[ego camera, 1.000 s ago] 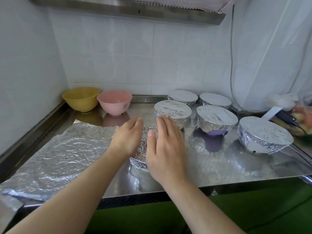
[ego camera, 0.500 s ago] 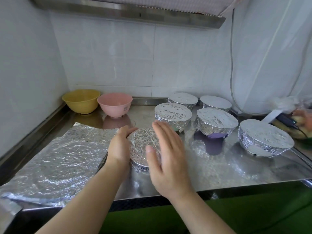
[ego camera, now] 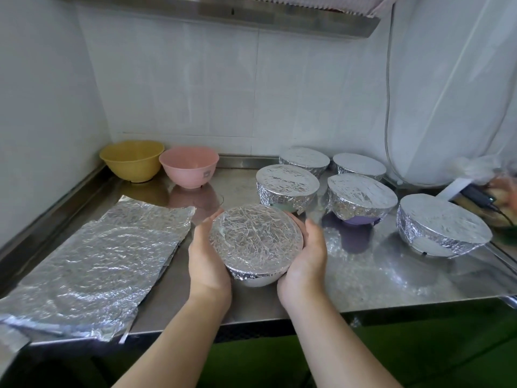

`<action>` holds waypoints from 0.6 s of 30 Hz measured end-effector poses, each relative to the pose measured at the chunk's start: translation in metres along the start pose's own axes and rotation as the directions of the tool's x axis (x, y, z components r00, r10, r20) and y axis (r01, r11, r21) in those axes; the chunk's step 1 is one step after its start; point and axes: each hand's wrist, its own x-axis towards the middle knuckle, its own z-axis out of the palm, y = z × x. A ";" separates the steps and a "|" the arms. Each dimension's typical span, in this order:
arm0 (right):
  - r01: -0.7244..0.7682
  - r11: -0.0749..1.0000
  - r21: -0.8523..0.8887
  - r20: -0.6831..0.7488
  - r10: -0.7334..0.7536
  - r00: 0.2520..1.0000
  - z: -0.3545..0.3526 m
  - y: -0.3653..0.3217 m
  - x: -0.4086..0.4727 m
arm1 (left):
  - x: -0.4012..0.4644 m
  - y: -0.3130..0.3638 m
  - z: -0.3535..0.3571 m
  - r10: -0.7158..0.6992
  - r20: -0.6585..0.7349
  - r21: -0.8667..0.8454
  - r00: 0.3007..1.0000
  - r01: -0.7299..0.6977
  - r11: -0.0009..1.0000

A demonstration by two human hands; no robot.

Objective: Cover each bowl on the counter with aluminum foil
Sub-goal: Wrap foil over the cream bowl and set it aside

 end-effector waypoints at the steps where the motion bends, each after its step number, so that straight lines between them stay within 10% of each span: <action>1: -0.011 1.000 0.001 -0.013 0.011 1.000 0.001 0.002 -0.001 | -0.004 0.000 0.001 -0.001 -0.010 -0.016 1.000 0.001 1.000; 18: -0.044 0.998 -0.054 -0.053 0.041 0.998 0.000 0.003 -0.009 | -0.004 -0.003 -0.002 -0.066 0.002 0.034 0.998 0.066 0.997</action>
